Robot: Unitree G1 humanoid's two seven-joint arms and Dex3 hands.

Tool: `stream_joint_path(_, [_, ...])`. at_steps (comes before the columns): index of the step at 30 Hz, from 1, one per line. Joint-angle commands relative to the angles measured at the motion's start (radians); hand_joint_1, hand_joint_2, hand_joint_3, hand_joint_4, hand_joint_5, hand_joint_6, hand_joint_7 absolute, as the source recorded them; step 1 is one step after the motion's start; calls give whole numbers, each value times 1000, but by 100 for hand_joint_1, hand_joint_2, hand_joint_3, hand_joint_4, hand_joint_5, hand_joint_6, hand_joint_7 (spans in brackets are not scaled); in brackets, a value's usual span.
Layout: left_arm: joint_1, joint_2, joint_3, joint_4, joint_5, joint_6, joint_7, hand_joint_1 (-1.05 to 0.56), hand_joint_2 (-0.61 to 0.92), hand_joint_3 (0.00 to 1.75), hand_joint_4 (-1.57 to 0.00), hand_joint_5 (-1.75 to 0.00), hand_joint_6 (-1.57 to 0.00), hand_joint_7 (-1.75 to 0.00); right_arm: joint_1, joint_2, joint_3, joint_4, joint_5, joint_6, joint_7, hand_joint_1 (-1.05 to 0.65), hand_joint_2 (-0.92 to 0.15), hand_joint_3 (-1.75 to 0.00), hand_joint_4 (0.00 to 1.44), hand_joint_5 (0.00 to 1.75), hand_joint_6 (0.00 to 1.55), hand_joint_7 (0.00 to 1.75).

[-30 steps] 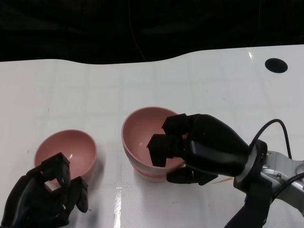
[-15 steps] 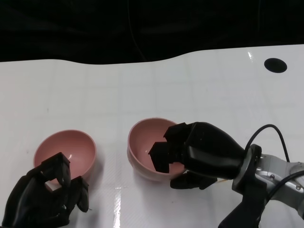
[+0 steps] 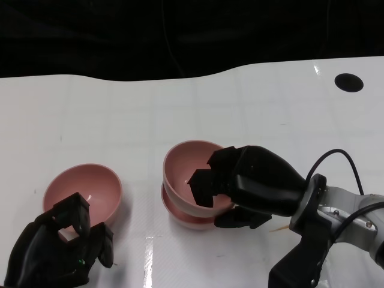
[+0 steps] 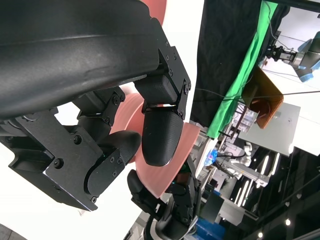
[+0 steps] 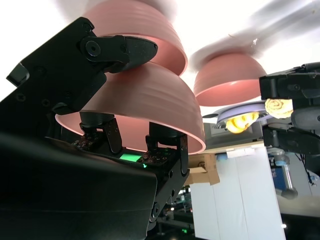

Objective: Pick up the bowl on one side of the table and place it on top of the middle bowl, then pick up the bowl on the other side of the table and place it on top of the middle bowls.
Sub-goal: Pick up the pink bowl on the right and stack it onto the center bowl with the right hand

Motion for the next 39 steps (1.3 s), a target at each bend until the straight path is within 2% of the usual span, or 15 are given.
stream_joint_path(1, [-1, 4, 9, 4, -10, -16, -12, -2, 39, 139, -91, -175, -81, -175, -37, 1, 7, 26, 2, -6, -17, -11, -61, -73, 89, 175, 64, 175])
stream_joint_path(11, [2, 6, 5, 1, -5, -16, -11, -1, 38, 146, -93, -175, -82, -175, -74, 19, 64, 131, -54, 24, -94, -12, -61, -71, 87, 175, 64, 174])
stream_joint_path(16, [3, 10, 2, -4, 1, -13, -7, -1, 35, 149, -92, -175, -82, -175, -96, 32, 93, 196, -69, 38, -140, -11, -65, -64, 86, 175, 64, 173])
stream_joint_path(22, [2, 8, 4, -2, -2, -12, -7, -3, 36, 149, -93, -175, -83, -175, -123, 48, 139, 265, -94, 67, -193, -11, -69, -54, 85, 175, 62, 173])
stream_joint_path(31, [3, 10, 0, 1, 4, -24, -13, -3, 37, 143, -91, -175, -82, -175, -147, 73, 171, 348, -85, 75, -235, -12, -73, -49, 84, 175, 62, 173])
stream_joint_path(32, [3, 10, 0, 1, 5, -21, -8, -3, 37, 143, -91, -175, -82, -175, -145, 73, 170, 349, -83, 82, -234, -15, -74, -47, 83, 172, 65, 163])
stream_joint_path(33, [3, 10, 0, 0, 5, -19, -4, -3, 37, 143, -91, -175, -82, -175, -144, 73, 170, 349, -83, 87, -234, -21, -77, -41, 83, 166, 73, 138])
stream_joint_path(34, [2, 11, 0, 1, 4, -16, -4, -3, 37, 143, -91, -175, -82, -175, -143, 69, 170, 345, -81, 93, -221, -24, -80, -35, 82, 163, 78, 123])
stream_joint_path(35, [2, 12, 0, 2, 4, -15, -4, -3, 37, 143, -91, -175, -82, -175, -143, 66, 171, 342, -80, 96, -211, -33, -85, -30, 86, 138, 85, 90])
stream_joint_path(37, [2, 14, -3, -3, 9, -12, 2, -2, 37, 143, -91, -175, -82, -175, -142, 58, 176, 332, -83, 98, -211, -40, -90, -25, 89, 122, 96, 52])
stream_joint_path(38, [3, 15, -4, -6, 13, -12, 6, -2, 36, 145, -92, -175, -83, -175, -141, 55, 177, 329, -85, 99, -213, -44, -91, -26, 88, 116, 99, 35])
stream_joint_path(39, [3, 14, -5, -7, 13, -13, 8, -2, 36, 145, -92, -175, -83, -175, -139, 53, 179, 325, -85, 101, -215, -46, -92, -26, 88, 114, 100, 29])
